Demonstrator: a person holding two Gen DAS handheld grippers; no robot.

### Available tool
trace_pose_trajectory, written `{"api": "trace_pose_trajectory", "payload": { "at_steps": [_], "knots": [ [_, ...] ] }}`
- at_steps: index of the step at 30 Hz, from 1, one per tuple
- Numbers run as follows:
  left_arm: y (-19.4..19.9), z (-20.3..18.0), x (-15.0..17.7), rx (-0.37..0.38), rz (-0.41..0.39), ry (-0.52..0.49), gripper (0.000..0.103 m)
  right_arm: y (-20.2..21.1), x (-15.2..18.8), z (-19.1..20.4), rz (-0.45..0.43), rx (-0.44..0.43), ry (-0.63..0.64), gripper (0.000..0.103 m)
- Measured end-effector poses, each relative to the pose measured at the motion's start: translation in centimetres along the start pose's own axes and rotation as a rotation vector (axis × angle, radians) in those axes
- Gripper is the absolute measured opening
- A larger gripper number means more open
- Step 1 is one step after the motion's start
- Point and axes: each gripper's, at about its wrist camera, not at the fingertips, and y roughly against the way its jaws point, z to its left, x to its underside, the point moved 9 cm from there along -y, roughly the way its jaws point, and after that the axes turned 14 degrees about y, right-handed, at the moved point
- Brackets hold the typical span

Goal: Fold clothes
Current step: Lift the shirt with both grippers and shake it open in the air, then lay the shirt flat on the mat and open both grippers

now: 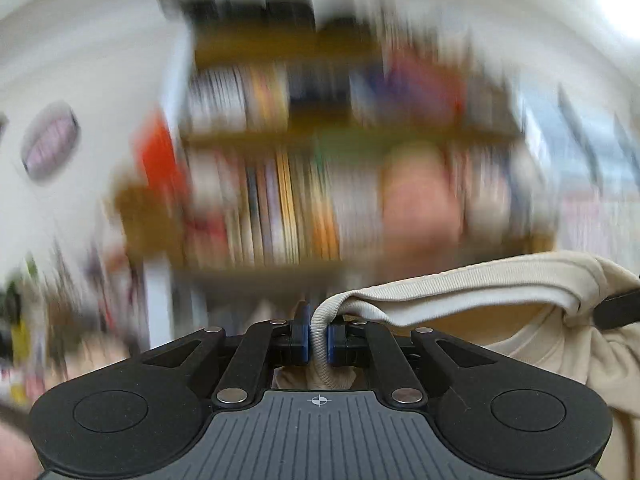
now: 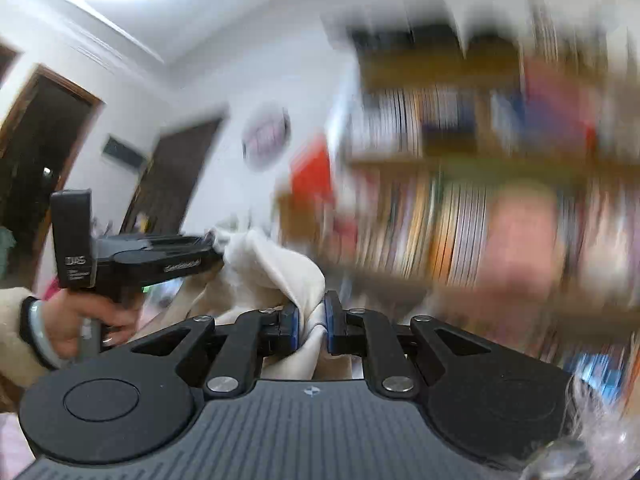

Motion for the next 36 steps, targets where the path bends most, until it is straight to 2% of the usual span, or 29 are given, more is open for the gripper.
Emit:
{"api": "trace_pose_trajectory", "payload": {
  "at_steps": [1,2,5,7,8,10,12,14,18,20,21,23,26,28,31,33,36],
  "knots": [
    [-2.4,0.4,2.6,-0.003,0.101,0.001,0.015,-0.9,0.7,-0.3,0.036,-0.018,-0.034,0.011],
    [-4.6,0.5,6.7,-0.002,0.245,-0.003,0.017,-1.8,1.4,-0.7,0.072,-0.037,-0.068,0.011],
    [-6.5,0.1,16.9,0.028,0.563,-0.066,0.022,-5.1,4.3,-1.5,0.197,-0.086,-0.168,0.011],
    [-7.4,-0.1,23.3,0.049,0.775,-0.109,0.030,-10.1,11.2,-0.4,0.366,-0.079,-0.191,0.011],
    [-7.1,-0.4,25.8,0.067,0.848,-0.136,0.034,-12.0,14.1,0.3,0.440,-0.076,-0.192,0.011],
    [-4.2,-1.6,28.4,0.126,0.880,-0.203,0.043,-14.5,18.6,1.9,0.536,-0.083,-0.183,0.011],
    [-1.3,-2.0,30.2,0.151,0.891,-0.207,0.050,-16.0,20.2,2.5,0.562,-0.078,-0.149,0.011],
    [0.9,-1.0,30.9,0.122,0.907,-0.171,0.052,-17.1,21.4,2.5,0.580,-0.074,-0.134,0.011],
    [4.0,1.6,32.2,0.031,0.940,-0.093,0.055,-19.3,23.4,1.4,0.625,0.005,-0.101,0.012],
    [4.5,3.2,32.7,-0.041,0.952,-0.062,0.056,-20.0,25.2,0.6,0.663,0.044,-0.109,0.019],
    [4.8,3.8,32.8,-0.061,0.951,-0.059,0.056,-20.2,25.9,0.3,0.676,0.058,-0.112,0.026],
    [4.9,4.7,33.0,-0.086,0.945,-0.067,0.056,-19.7,26.3,0.4,0.667,0.053,-0.117,0.031],
    [4.5,5.6,33.6,-0.109,0.939,-0.118,0.056,-17.8,25.8,0.6,0.641,0.028,-0.149,0.046],
    [4.1,6.5,34.1,-0.154,0.963,-0.126,0.056,-15.8,25.4,0.7,0.625,0.022,-0.165,0.053],
    [4.4,8.4,34.5,-0.193,0.984,-0.026,0.056,-12.3,24.9,0.9,0.607,0.023,-0.194,0.056],
    [5.0,9.4,34.8,-0.206,0.988,0.083,0.059,-9.6,24.8,1.2,0.600,0.030,-0.266,0.060],
    [5.8,10.8,35.7,-0.223,0.995,0.263,0.060,-6.2,25.0,3.0,0.597,-0.020,-0.410,0.062]
  ]
}}
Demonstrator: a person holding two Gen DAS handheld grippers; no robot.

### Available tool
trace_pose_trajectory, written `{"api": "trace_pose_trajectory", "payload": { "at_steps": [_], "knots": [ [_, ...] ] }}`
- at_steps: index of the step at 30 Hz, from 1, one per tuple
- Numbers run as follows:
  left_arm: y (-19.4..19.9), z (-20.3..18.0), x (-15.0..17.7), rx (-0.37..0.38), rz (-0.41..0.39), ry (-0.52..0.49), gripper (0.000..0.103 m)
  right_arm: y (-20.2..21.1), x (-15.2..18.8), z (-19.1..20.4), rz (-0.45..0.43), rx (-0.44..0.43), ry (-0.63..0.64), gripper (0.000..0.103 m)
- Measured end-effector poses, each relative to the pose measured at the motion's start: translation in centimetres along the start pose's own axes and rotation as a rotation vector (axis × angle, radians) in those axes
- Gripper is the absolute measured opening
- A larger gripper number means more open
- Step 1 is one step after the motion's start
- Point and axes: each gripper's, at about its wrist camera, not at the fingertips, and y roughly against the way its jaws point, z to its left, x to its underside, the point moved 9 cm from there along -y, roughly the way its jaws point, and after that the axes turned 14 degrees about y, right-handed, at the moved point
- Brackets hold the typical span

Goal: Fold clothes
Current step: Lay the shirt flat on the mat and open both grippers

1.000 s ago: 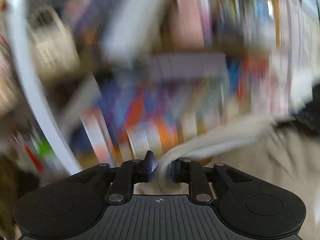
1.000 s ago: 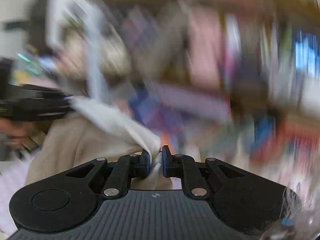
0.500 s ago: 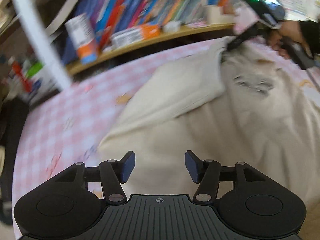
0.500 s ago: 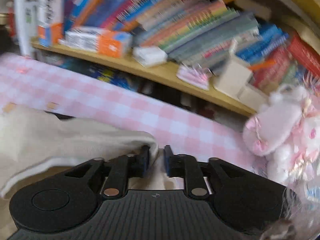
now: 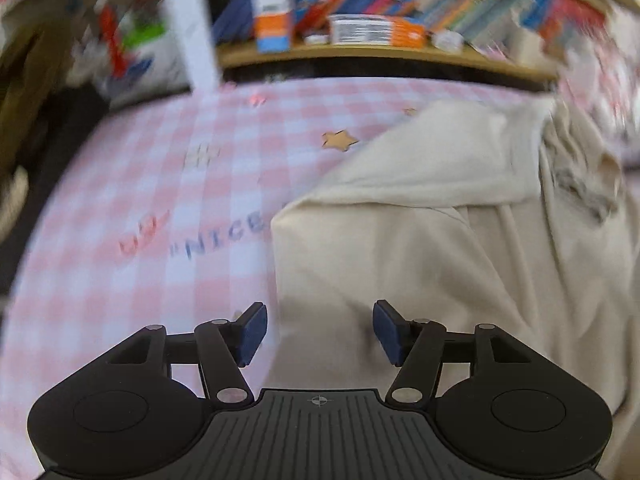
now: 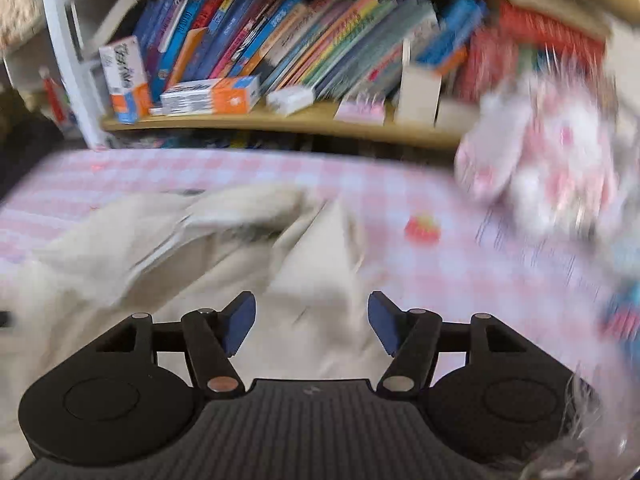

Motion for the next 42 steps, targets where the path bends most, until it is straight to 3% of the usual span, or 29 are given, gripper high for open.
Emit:
{"api": "trace_pose_trajectory", "payload": {
  "at_steps": [3,5,7,8,10,13,18,22,24,27,29,35,36,38,40,42],
  "knots": [
    [-0.5,0.9,0.3,0.062,0.027,0.150,0.056,1.0,1.8,2.5,0.010,-0.053,-0.044,0.067],
    [-0.6,0.9,0.3,0.075,0.013,0.183,0.050,1.3,2.6,4.2,0.027,-0.054,-0.042,0.067],
    [-0.7,0.8,0.5,0.093,0.010,0.181,0.009,1.3,3.5,5.5,0.060,-0.034,-0.028,0.067],
    [-0.7,0.7,0.5,0.118,0.013,0.191,0.006,1.2,4.0,5.9,0.078,-0.025,-0.021,0.066],
    [-0.2,0.8,0.0,0.127,-0.001,0.159,0.004,1.1,5.0,6.8,0.116,-0.008,-0.005,0.060],
    [1.3,2.5,-3.3,0.081,-0.100,0.103,0.003,1.0,6.8,7.5,0.185,0.013,0.037,0.051],
    [2.4,8.7,-12.0,-0.125,-0.268,0.042,0.003,2.1,8.0,10.1,0.215,-0.032,0.088,0.052],
    [-0.3,11.3,-15.1,-0.227,-0.252,0.012,0.005,2.7,7.7,13.8,0.229,-0.205,0.108,0.050],
    [-1.3,11.7,-15.3,-0.279,-0.234,0.021,0.011,2.7,6.6,14.2,0.209,-0.218,0.093,0.051],
    [-1.3,10.5,-13.8,-0.333,-0.222,-0.038,0.012,2.5,4.2,12.8,0.141,-0.073,0.158,0.060],
    [0.0,8.5,-11.9,-0.307,-0.234,-0.101,0.012,2.1,2.6,11.7,0.100,0.019,0.249,0.062],
    [4.2,-0.9,-3.0,0.040,-0.178,-0.215,0.017,-0.3,0.2,10.3,0.080,0.066,0.424,0.060],
    [4.5,-2.1,-1.5,0.074,-0.163,-0.229,0.017,-0.4,-0.2,9.6,0.078,0.075,0.429,0.056],
    [4.3,-3.6,1.2,0.102,-0.114,-0.264,0.017,-0.5,-1.0,8.1,0.073,0.095,0.438,0.023],
    [3.7,-4.5,3.4,0.087,-0.059,-0.295,0.018,-0.7,-1.8,6.7,0.068,0.114,0.447,0.014],
    [3.3,-4.2,4.9,0.052,-0.019,-0.296,0.017,-0.8,-2.6,5.2,0.064,0.133,0.456,0.011]
  ]
}}
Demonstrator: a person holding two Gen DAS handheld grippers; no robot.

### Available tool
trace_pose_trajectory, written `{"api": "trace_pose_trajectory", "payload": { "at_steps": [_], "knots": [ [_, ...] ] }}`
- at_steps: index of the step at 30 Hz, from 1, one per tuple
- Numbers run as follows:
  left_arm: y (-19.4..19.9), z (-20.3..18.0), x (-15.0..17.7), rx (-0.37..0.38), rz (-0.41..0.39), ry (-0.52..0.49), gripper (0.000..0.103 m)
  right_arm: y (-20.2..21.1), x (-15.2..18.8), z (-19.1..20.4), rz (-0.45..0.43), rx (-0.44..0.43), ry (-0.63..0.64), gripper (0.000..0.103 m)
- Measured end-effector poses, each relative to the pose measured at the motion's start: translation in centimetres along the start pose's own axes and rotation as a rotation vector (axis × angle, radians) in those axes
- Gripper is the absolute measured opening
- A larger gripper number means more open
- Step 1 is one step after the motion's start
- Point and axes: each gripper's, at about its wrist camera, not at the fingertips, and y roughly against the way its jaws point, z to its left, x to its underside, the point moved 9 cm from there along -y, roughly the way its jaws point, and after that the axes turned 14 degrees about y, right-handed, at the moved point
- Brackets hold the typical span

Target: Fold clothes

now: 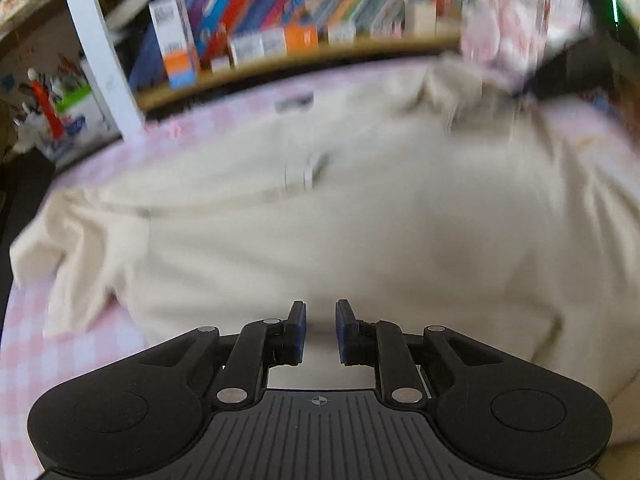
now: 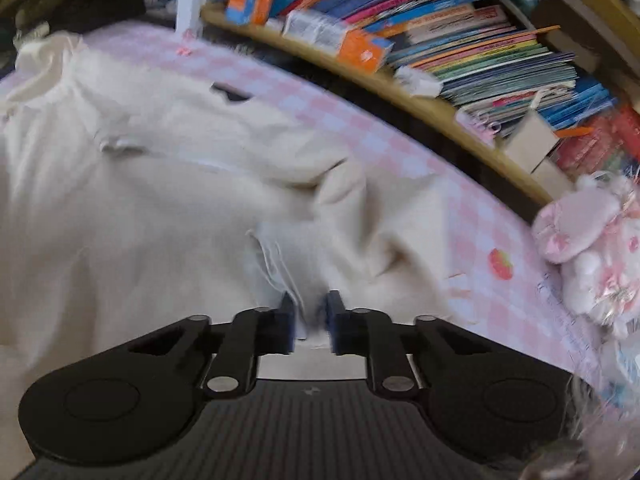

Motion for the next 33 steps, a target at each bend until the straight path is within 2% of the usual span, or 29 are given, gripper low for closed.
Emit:
{"api": "trace_pose_trajectory", "payload": {
  "at_steps": [2,4,8,9,10,12,13,16,18,20,23,25,28,33],
  "knots": [
    [0.1,0.6,0.2,0.004,0.002,0.047,0.017,-0.3,0.0,-1.8,0.001,0.027,0.002,0.008],
    [0.1,1.0,0.3,0.004,0.006,0.083,0.017,-0.3,0.5,-4.9,0.012,0.100,-0.036,0.008],
    [-0.1,1.0,-0.5,-0.035,0.012,0.045,0.017,-0.1,1.7,-11.1,0.035,0.247,-0.114,0.009],
    [-0.1,1.0,-1.0,-0.042,-0.001,0.040,0.017,0.0,2.0,-12.7,0.040,0.284,-0.133,0.014],
    [-0.2,1.1,-1.6,-0.046,-0.011,0.039,0.017,0.1,2.3,-14.2,0.046,0.321,-0.153,0.028],
    [-0.5,1.4,-2.8,-0.057,-0.027,0.037,0.017,0.3,2.9,-17.2,0.057,0.394,-0.192,0.050],
    [-0.7,1.4,-3.5,-0.062,-0.035,0.033,0.017,0.4,3.3,-18.1,0.061,0.412,-0.211,0.051],
    [-1.9,0.8,-5.8,-0.074,-0.059,-0.002,0.019,0.1,4.9,-14.9,0.057,0.283,-0.265,0.050],
    [-3.2,-0.3,-7.1,-0.073,-0.063,-0.043,0.024,-0.5,5.0,-11.7,0.038,0.143,-0.299,0.051],
    [-4.9,-1.7,-7.8,-0.092,-0.058,-0.120,0.029,-0.8,4.5,-8.5,0.020,0.046,-0.294,0.051],
    [-6.9,-2.8,-8.5,-0.151,-0.056,-0.229,0.030,-1.4,3.5,-3.9,0.005,-0.052,-0.247,0.050],
    [-7.8,-3.0,-8.8,-0.183,-0.058,-0.276,0.030,-1.7,2.9,-1.3,0.003,-0.089,-0.198,0.049],
    [-8.1,-2.9,-9.1,-0.199,-0.071,-0.299,0.034,-2.2,1.6,0.7,-0.004,-0.083,-0.103,0.050],
    [-7.9,-2.8,-9.1,-0.196,-0.108,-0.375,0.039,-3.6,-1.9,2.1,-0.083,-0.040,0.203,0.055]
  ]
}}
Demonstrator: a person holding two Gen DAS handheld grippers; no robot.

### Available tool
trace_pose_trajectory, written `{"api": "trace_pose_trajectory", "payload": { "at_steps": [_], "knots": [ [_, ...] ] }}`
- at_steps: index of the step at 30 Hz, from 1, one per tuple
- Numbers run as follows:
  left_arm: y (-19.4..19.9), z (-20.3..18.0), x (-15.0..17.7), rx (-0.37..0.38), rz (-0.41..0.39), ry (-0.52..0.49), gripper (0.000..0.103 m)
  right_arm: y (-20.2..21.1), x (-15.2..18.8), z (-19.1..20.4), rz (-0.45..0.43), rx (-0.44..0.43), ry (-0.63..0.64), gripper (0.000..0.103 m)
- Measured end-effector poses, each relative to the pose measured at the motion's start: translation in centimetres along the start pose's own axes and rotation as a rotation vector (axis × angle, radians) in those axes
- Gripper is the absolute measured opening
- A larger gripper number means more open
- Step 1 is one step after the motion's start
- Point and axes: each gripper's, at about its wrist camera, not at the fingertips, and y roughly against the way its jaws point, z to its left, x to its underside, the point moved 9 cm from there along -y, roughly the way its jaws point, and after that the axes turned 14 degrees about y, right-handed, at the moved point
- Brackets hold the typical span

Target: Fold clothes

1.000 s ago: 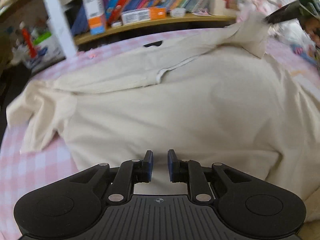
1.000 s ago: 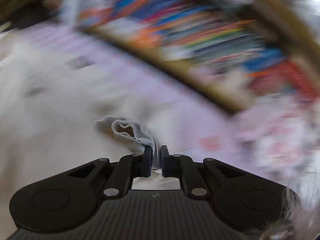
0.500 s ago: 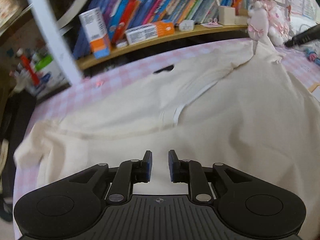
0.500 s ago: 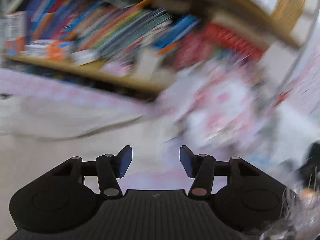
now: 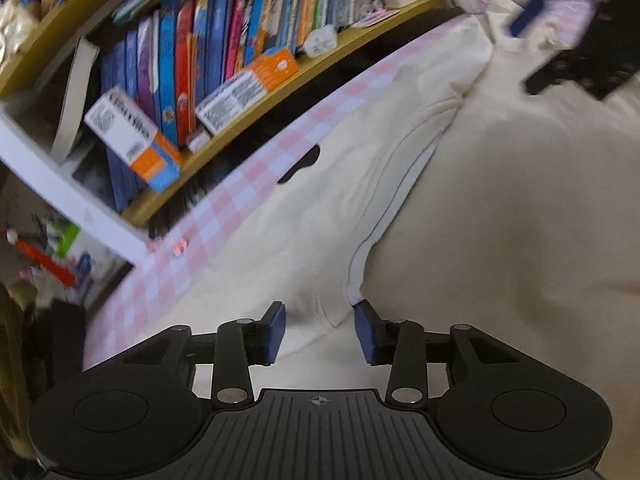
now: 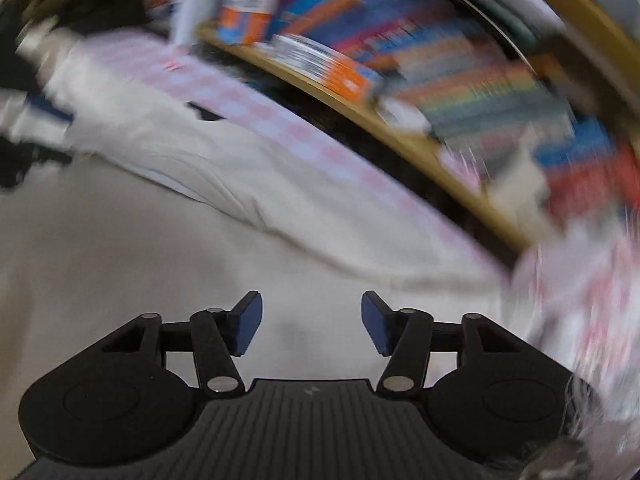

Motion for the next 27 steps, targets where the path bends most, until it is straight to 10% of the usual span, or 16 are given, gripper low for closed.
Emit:
{"api": "trace_pose_trajectory", "payload": {
  "at_steps": [6,9,12,14,16,21,27],
  "knots": [
    [-0.4,0.6,-0.6,0.111,0.002,-0.019,0.014,-4.0,-2.5,1.1,-0.008,-0.106,0.255,0.046],
    [-0.9,3.0,-2.6,0.218,0.011,0.009,0.013,-5.5,-3.6,-0.6,0.023,-0.204,0.220,0.001],
    [-3.4,8.0,-7.3,0.103,-0.038,0.080,0.015,-7.4,-5.9,-5.6,0.044,-0.167,0.090,0.001],
    [-5.8,13.4,-11.1,-0.133,-0.069,0.233,0.023,-8.8,-8.3,-10.9,0.024,-0.021,-0.068,0.001],
    [-6.7,17.6,-12.4,-0.321,-0.042,0.383,0.030,-9.1,-9.7,-15.5,0.024,0.162,-0.211,0.036],
    [-3.7,17.7,-8.0,-0.193,-0.042,0.458,0.057,-5.2,-8.7,-16.2,-0.067,0.148,-0.319,0.051],
    [0.3,16.2,-0.8,-0.070,0.013,0.543,0.058,-2.9,-0.4,-10.5,0.064,0.052,-0.217,0.051]
  ]
}}
